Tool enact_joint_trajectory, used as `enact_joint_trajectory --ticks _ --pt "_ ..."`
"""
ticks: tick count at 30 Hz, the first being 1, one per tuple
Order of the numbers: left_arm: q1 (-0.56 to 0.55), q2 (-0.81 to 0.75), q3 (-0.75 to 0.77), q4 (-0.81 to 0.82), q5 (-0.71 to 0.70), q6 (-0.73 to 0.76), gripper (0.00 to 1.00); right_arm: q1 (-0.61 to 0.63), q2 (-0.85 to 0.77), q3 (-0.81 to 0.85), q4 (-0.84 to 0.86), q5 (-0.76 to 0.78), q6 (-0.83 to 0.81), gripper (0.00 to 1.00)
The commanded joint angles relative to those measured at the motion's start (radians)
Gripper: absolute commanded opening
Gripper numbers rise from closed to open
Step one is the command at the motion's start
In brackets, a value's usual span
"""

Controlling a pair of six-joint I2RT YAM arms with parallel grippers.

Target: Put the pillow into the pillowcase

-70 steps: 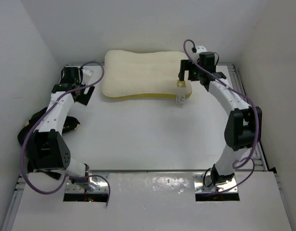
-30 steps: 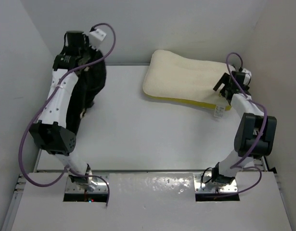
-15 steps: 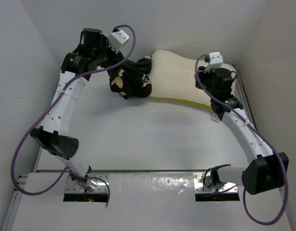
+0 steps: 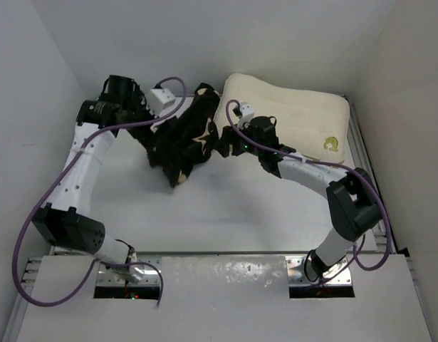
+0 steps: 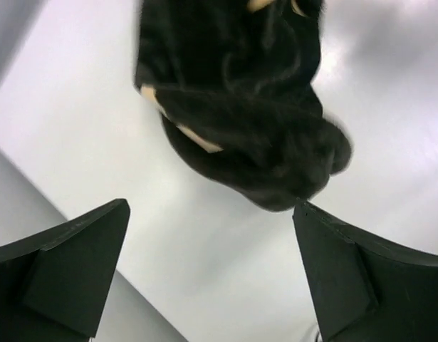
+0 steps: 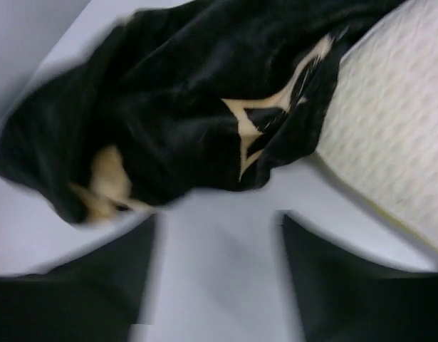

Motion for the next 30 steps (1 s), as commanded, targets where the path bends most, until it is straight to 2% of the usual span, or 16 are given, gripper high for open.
enact_joint_trajectory --ticks 1,2,3,4,5,6,7,8,11,15,21,24,25,27,28,30 --pt "0.072 -0.102 -0.127 -0.134 0.162 0.135 1.00 0.037 0.012 0.030 0.010 0.047 0.113 0.46" --pt "0.156 -0.120 -0.158 -0.082 0.168 0.100 1.00 0.036 0.020 0.034 -0.010 0.075 0.145 0.17" --pt "0.207 -0.143 -0.187 -0.025 0.173 0.067 1.00 0.036 0.029 0.040 -0.062 0.132 0.168 0.00" --pt "0.229 -0.143 -0.216 0.045 0.165 0.012 1.00 0.031 0.039 0.050 -0.079 0.143 0.184 0.00" --pt "0.247 -0.134 -0.257 0.163 0.155 -0.041 1.00 0.031 0.065 0.068 -0.091 0.144 0.192 0.00" --pt "0.256 -0.081 -0.265 0.198 0.136 -0.133 1.00 0.039 0.084 0.079 -0.110 0.152 0.182 0.10" --pt "0.237 -0.039 -0.267 0.228 0.091 -0.164 0.99 0.043 0.101 0.091 -0.125 0.157 0.184 0.34" --pt "0.217 -0.003 -0.252 0.229 0.057 -0.189 0.90 0.058 0.139 0.125 -0.133 0.155 0.184 0.68" --pt "0.192 0.131 -0.264 0.303 0.021 -0.262 0.88 0.103 0.194 0.191 -0.163 0.115 0.167 0.84" --pt "0.263 0.223 -0.269 0.504 0.056 -0.365 0.93 0.224 0.222 0.200 -0.113 0.104 0.031 0.84" --pt "0.186 0.432 -0.189 0.595 0.098 -0.389 0.98 0.345 0.337 0.226 -0.038 0.069 0.018 0.37" --pt "0.160 0.478 -0.227 0.624 0.017 -0.367 0.82 0.356 0.333 0.199 0.013 0.112 0.089 0.41" --pt "0.168 0.484 -0.239 0.627 0.020 -0.369 0.59 0.355 0.317 0.176 0.024 0.115 0.095 0.47" --pt "0.216 0.486 -0.235 0.606 0.105 -0.378 0.38 0.356 0.303 0.160 0.024 0.117 0.084 0.57" --pt "0.230 0.480 -0.224 0.577 0.131 -0.384 0.07 0.356 0.294 0.157 0.016 0.118 0.078 0.69" --pt "0.273 0.440 -0.200 0.526 0.174 -0.404 0.00 0.355 0.290 0.162 -0.024 0.143 0.055 0.76"
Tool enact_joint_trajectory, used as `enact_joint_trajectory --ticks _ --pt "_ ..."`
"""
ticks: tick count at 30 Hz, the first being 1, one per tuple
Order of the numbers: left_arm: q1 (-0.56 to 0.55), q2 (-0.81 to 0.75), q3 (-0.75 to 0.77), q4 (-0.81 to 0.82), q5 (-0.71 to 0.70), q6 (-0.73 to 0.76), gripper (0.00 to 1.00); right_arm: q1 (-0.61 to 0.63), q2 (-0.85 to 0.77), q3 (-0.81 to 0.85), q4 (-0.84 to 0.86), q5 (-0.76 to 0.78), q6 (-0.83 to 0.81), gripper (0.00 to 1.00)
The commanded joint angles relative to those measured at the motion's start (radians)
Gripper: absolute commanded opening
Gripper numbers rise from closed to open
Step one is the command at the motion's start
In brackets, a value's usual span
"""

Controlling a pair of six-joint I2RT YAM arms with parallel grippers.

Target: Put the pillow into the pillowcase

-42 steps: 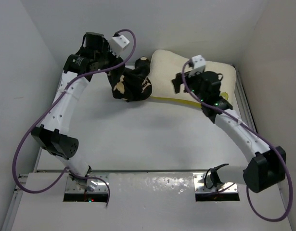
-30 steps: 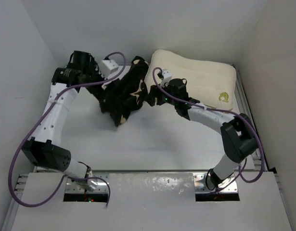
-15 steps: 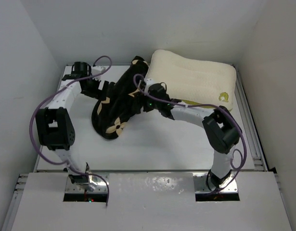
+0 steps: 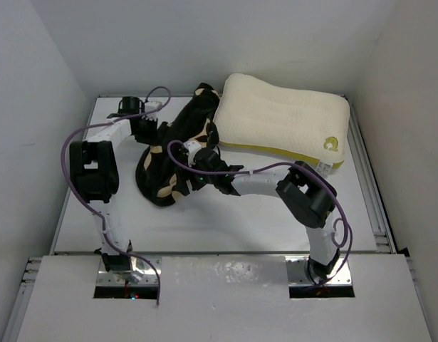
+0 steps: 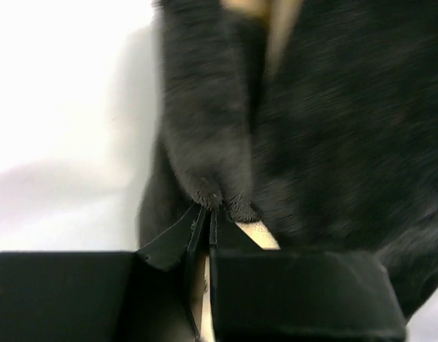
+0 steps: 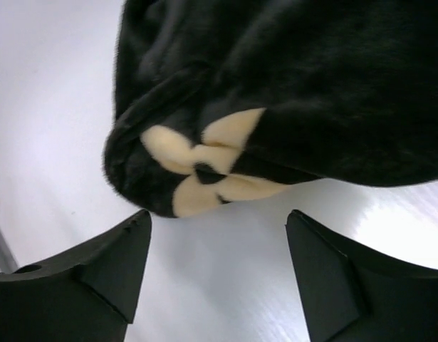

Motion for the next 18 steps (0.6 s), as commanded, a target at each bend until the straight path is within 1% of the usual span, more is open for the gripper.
enact_joint_trajectory --ticks 1,3,4,5,6,7,8,9,10,11,12,13,14,15,16,17,18 --pt "0.096 -0.079 0.057 -0.039 0.077 -0.028 0.00 -0.010 -0.069 0.005 0.011 0.052 -0.019 0.77" --pt "0.165 -0.146 0.118 -0.120 0.054 -0.031 0.00 -0.021 -0.083 0.010 -0.040 0.063 -0.028 0.78" --pt "0.200 -0.169 0.212 -0.146 0.054 -0.037 0.00 -0.027 -0.094 0.008 -0.049 0.060 -0.028 0.78" --pt "0.293 -0.217 0.259 -0.165 0.061 -0.052 0.00 -0.042 -0.121 0.002 -0.058 0.060 -0.028 0.78" --pt "0.344 -0.243 0.309 -0.184 0.075 -0.064 0.00 -0.050 -0.137 -0.005 -0.052 0.059 -0.028 0.78" --pt "0.393 -0.269 0.401 -0.185 0.075 -0.072 0.00 -0.065 -0.154 -0.031 -0.042 0.060 -0.029 0.78" --pt "0.474 -0.322 0.475 -0.182 0.040 -0.072 0.00 -0.074 -0.192 -0.059 -0.014 0.063 -0.026 0.78" --pt "0.499 -0.352 0.494 -0.165 -0.006 -0.060 0.00 -0.084 -0.209 -0.068 0.000 0.063 -0.025 0.77" --pt "0.519 -0.391 0.496 -0.140 -0.056 -0.008 0.00 -0.103 -0.226 -0.079 0.014 0.065 -0.011 0.77" --pt "0.523 -0.480 0.480 -0.066 -0.142 0.016 0.00 -0.116 -0.259 -0.087 0.034 0.065 -0.006 0.77" --pt "0.520 -0.523 0.441 -0.036 -0.155 0.038 0.00 -0.125 -0.272 -0.096 0.040 0.065 0.000 0.77" --pt "0.523 -0.559 0.446 -0.030 -0.140 0.059 0.00 -0.146 -0.284 -0.096 0.046 0.066 0.003 0.77" --pt "0.521 -0.577 0.469 -0.048 -0.079 0.078 0.00 -0.153 -0.296 -0.096 0.052 0.066 0.003 0.76" --pt "0.512 -0.573 0.550 -0.116 -0.036 0.075 0.00 -0.162 -0.307 -0.094 0.055 0.069 0.003 0.76" --pt "0.495 -0.565 0.590 -0.152 -0.009 0.077 0.00 -0.177 -0.327 -0.094 0.061 0.071 0.003 0.76" --pt "0.422 -0.564 0.607 -0.174 0.009 0.077 0.00 -0.185 -0.338 -0.094 0.064 0.077 0.004 0.77" --pt "0.373 -0.567 0.608 -0.188 0.078 0.067 0.00 -0.192 -0.350 -0.096 0.067 0.080 0.011 0.76"
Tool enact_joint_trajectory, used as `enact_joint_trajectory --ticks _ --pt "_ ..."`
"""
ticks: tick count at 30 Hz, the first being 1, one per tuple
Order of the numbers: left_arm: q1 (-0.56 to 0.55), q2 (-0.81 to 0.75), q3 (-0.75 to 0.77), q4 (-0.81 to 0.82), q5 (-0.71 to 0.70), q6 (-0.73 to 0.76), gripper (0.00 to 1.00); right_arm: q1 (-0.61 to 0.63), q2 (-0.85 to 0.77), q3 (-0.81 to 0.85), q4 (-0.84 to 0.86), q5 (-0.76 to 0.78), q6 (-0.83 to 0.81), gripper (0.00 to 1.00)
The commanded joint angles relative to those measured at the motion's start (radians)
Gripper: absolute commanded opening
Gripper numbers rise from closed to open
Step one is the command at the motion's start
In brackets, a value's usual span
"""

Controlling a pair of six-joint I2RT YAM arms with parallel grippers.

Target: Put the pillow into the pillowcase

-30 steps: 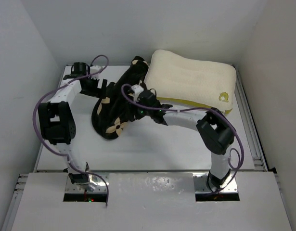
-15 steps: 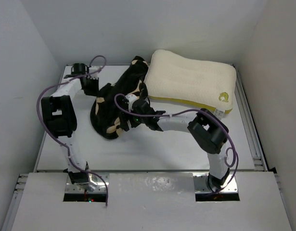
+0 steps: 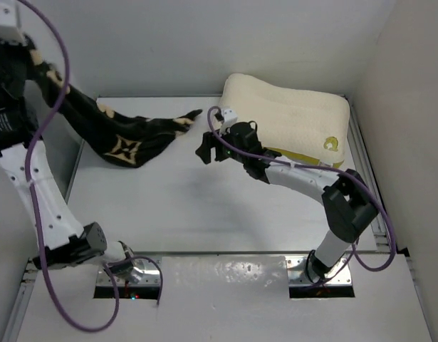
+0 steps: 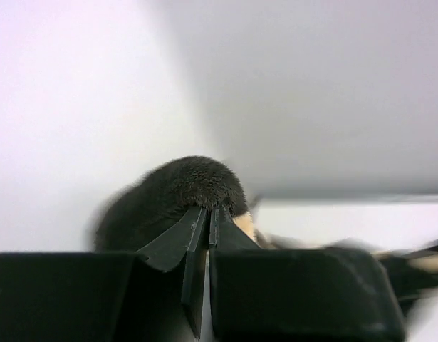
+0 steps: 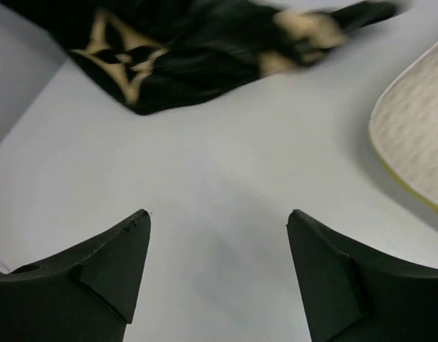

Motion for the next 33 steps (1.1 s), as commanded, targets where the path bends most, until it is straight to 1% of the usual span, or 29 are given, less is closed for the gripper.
enact_joint_trajectory --ticks 1,3,4,6,7,8,9,10,12,13,14,15,16,17,18,20,21,22,23,24,25,26,27,28,29,30,31,32,33 --pt "-0.196 0.015 0.016 -0.063 0.172 -0.003 0.00 -0.033 -0.078 -0.002 0.066 0.018 0.016 0.77" --pt "-0.295 0.038 -0.023 -0.073 0.252 -0.040 0.00 -0.053 -0.105 -0.018 0.075 0.024 0.050 0.77" --pt "-0.411 0.053 -0.040 -0.079 0.251 -0.060 0.00 -0.082 -0.140 -0.028 0.079 0.027 0.083 0.77" --pt "-0.537 0.111 -0.085 -0.124 0.225 -0.042 0.00 -0.117 -0.180 -0.064 0.075 0.045 0.124 0.77" --pt "-0.655 0.154 -0.102 -0.139 0.212 -0.008 0.00 -0.158 -0.225 -0.077 0.067 0.047 0.168 0.76" --pt "-0.705 0.176 -0.140 -0.156 0.193 0.009 0.00 -0.172 -0.245 -0.088 0.038 0.070 0.183 0.75" --pt "-0.798 0.199 -0.157 -0.162 0.188 0.038 0.00 -0.209 -0.266 -0.110 0.014 0.110 0.191 0.75" --pt "-0.840 0.246 -0.174 -0.167 0.183 0.047 0.00 -0.223 -0.305 -0.116 -0.017 0.139 0.190 0.75" --pt "-0.938 0.295 -0.183 -0.200 0.218 0.082 0.07 -0.264 -0.340 -0.122 -0.132 0.234 0.184 0.75" --pt "-0.970 0.341 -0.177 -0.219 0.235 0.145 0.17 -0.278 -0.355 -0.125 -0.170 0.260 0.182 0.75" --pt "-1.002 0.360 -0.159 -0.265 0.261 0.180 0.38 -0.292 -0.389 -0.136 -0.233 0.285 0.184 0.78" --pt "-1.033 0.374 -0.147 -0.295 0.280 0.217 0.50 -0.318 -0.404 -0.143 -0.247 0.303 0.185 0.79" --pt "-1.087 0.391 -0.133 -0.329 0.300 0.304 0.68 -0.333 -0.423 -0.153 -0.281 0.326 0.188 0.81" --pt "-1.108 0.392 -0.111 -0.393 0.330 0.341 0.99 -0.346 -0.452 -0.176 -0.299 0.332 0.187 0.84" --pt "-1.128 0.389 -0.113 -0.411 0.341 0.381 1.00 -0.370 -0.466 -0.186 -0.303 0.334 0.176 0.85" --pt "-1.115 0.345 -0.134 -0.400 0.346 0.386 1.00 -0.392 -0.477 -0.205 -0.309 0.310 0.161 0.85" --pt "-1.062 0.325 -0.143 -0.374 0.343 0.338 1.00 -0.410 -0.472 -0.203 -0.312 0.287 0.139 0.82" --pt "-1.021 0.282 -0.149 -0.344 0.326 0.304 1.00 -0.413 -0.461 -0.197 -0.309 0.248 0.121 0.69" --pt "-0.979 0.268 -0.146 -0.295 0.271 0.259 0.99 -0.415 -0.443 -0.174 -0.304 0.149 0.093 0.45" --pt "-0.873 0.256 -0.137 -0.287 0.240 0.197 0.82 -0.392 -0.387 -0.151 -0.310 0.097 0.028 0.00" --pt "-0.810 0.251 -0.131 -0.271 0.155 0.160 0.11 -0.374 -0.351 -0.095 -0.347 0.058 0.001 0.00" --pt "-0.750 0.244 -0.145 -0.267 0.098 0.123 0.00 -0.349 -0.310 -0.058 -0.371 0.053 -0.025 0.00" --pt "-0.642 0.227 -0.168 -0.264 0.038 0.109 0.00 -0.305 -0.215 -0.024 -0.391 0.055 -0.066 0.00" --pt "-0.597 0.215 -0.207 -0.267 -0.019 0.133 0.00 -0.286 -0.167 0.016 -0.416 0.055 -0.067 0.07" --pt "-0.564 0.196 -0.323 -0.259 -0.147 0.167 0.00 -0.275 -0.120 0.081 -0.440 0.053 -0.053 0.33" --pt "-0.521 0.160 -0.396 -0.245 -0.204 0.225 0.06 -0.269 -0.034 0.102 -0.441 0.053 0.017 0.49" --pt "-0.507 0.139 -0.530 -0.251 -0.225 0.263 0.19 -0.269 0.005 0.125 -0.428 0.023 0.060 0.67" --pt "-0.503 0.121 -0.603 -0.251 -0.254 0.303 0.47 -0.271 0.041 0.160 -0.392 0.007 0.103 0.72" --pt "-0.503 0.081 -0.730 -0.232 -0.266 0.360 0.64 -0.265 0.113 0.197 -0.344 0.007 0.172 0.76"
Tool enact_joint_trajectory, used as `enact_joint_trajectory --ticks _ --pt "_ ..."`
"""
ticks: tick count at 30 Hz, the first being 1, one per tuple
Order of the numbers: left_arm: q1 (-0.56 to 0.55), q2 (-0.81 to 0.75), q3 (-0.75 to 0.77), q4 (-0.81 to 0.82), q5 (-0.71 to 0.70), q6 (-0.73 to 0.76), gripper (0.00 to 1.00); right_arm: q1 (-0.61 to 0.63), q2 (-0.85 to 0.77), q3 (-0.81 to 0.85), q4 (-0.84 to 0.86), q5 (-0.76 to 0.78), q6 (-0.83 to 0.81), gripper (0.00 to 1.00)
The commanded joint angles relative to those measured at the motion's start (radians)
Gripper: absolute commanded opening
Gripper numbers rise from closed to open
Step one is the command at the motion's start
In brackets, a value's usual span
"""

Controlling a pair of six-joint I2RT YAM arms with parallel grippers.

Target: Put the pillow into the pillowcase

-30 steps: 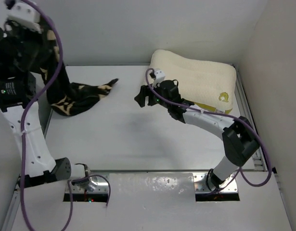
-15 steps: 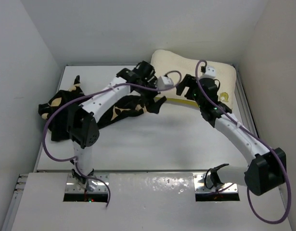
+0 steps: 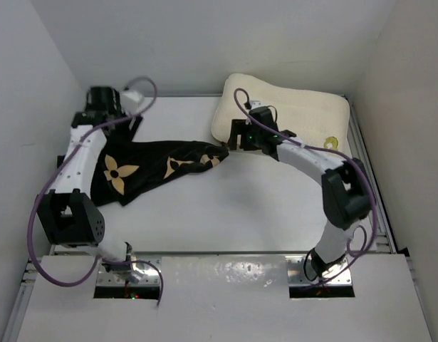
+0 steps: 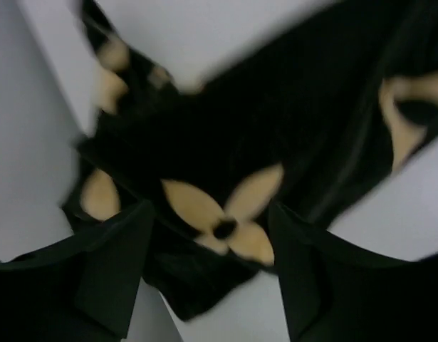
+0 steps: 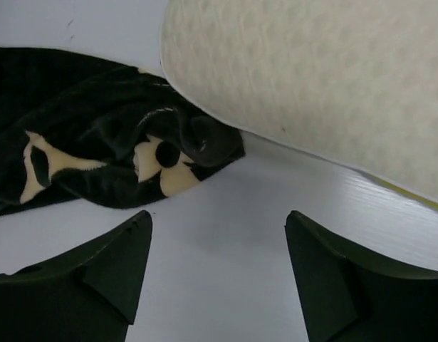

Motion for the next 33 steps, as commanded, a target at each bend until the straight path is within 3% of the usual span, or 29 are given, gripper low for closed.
enact_joint_trajectory --ticks 1,4,8,11,15,17,18,20,22,26,33 --pt "-0.054 -0.065 -0.305 -0.036 -0.144 0.151 0.68 0.003 0.144 0.089 0.056 -0.049 0.141 0.76" --pt "-0.063 -0.141 -0.510 0.068 -0.194 0.234 0.78 0.054 0.307 0.223 0.039 -0.016 0.162 0.74" --pt "-0.063 -0.140 -0.602 0.122 -0.287 0.265 0.80 0.087 0.475 0.426 -0.080 -0.016 0.224 0.71" --pt "-0.067 -0.093 -0.651 0.165 -0.302 0.249 0.82 0.089 0.505 0.393 -0.069 0.059 0.335 0.74" --pt "-0.097 -0.001 -0.702 0.346 -0.396 0.202 0.82 0.110 0.488 0.317 -0.025 0.152 0.312 0.75" --pt "-0.090 0.036 -0.679 0.354 -0.407 0.170 0.70 0.120 0.488 0.303 -0.029 0.188 0.283 0.74" --pt "-0.089 0.067 -0.650 0.331 -0.379 0.159 0.55 0.118 0.491 0.299 -0.029 0.191 0.287 0.69" --pt "-0.074 0.101 -0.627 0.293 -0.333 0.148 0.43 0.101 0.492 0.277 -0.025 0.173 0.328 0.59" --pt "-0.063 0.110 -0.620 0.257 -0.281 0.139 0.36 0.084 0.474 0.219 0.021 0.142 0.355 0.39" --pt "-0.055 0.089 -0.608 0.230 -0.227 0.111 0.00 0.072 0.394 0.104 0.110 0.168 0.358 0.02" --pt "-0.029 -0.017 -0.342 -0.002 -0.172 0.078 0.00 0.061 0.153 -0.120 0.202 0.195 0.258 0.00"
